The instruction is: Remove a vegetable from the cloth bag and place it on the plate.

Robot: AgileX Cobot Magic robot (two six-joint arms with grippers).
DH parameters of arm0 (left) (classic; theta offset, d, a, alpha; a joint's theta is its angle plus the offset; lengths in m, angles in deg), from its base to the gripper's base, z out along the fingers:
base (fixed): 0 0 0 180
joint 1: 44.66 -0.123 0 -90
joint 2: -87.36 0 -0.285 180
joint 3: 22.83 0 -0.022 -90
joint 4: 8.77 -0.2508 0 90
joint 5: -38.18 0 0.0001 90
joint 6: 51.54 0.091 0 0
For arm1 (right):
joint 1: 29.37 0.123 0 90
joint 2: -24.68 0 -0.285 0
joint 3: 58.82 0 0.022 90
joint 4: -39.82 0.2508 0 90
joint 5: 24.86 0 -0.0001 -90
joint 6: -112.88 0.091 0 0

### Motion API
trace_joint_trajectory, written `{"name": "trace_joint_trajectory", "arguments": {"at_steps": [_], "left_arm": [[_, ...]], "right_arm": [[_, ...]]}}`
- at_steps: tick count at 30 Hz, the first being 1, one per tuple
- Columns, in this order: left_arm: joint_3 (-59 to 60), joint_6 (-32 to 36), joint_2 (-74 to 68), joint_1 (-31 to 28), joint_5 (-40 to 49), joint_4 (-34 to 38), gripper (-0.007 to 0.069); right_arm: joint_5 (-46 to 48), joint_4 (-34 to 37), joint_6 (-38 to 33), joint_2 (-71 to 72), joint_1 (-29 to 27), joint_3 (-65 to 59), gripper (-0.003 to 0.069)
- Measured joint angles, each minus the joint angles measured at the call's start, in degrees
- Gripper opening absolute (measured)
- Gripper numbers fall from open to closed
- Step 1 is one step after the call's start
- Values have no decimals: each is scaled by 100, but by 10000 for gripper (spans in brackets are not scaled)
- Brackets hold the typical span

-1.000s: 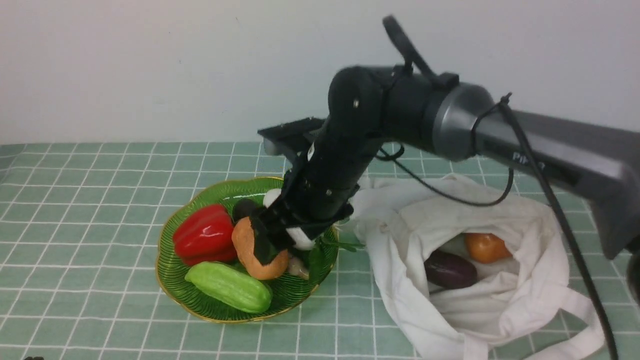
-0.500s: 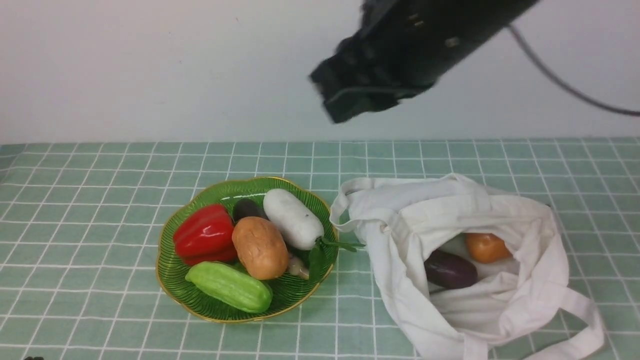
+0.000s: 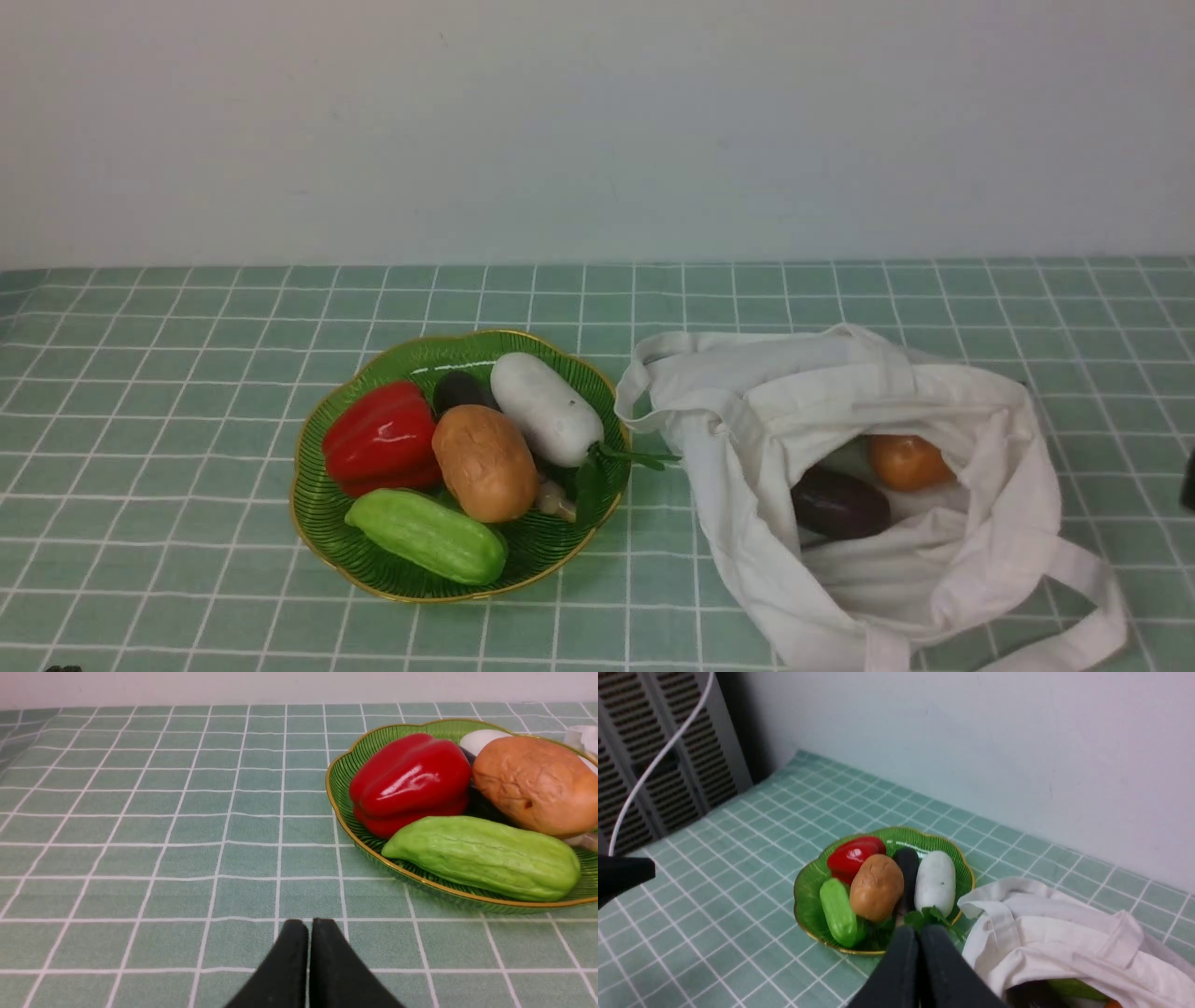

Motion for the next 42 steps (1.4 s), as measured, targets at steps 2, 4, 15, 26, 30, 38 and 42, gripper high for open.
{"name": "trace_joint_trajectory", "arguments": {"at_steps": [2,4,15,26,30,38,42], "left_arm": [[0,0,0,0,0,0,-8],[0,0,0,0,0,0,-8],[0,0,0,0,0,0,-8],[0,0,0,0,0,0,-8],[0,0,0,0,0,0,-8],[0,0,0,0,0,0,-8],[0,0,0,0,0,0,-8]], "right_arm": [[-400,19,20,234,0,-499,-14],[-861,19,20,357,0,-976,-14],[-1917,19,-73,370,0,-1453,-15],[-1917,19,-84,370,0,-1453,-15],[-1780,-31,-84,417,-17,-1453,-15],[-1076,-613,20,821,-1296,-1784,-15],[-1133,-721,26,1159,-1911,-2277,-15]]}}
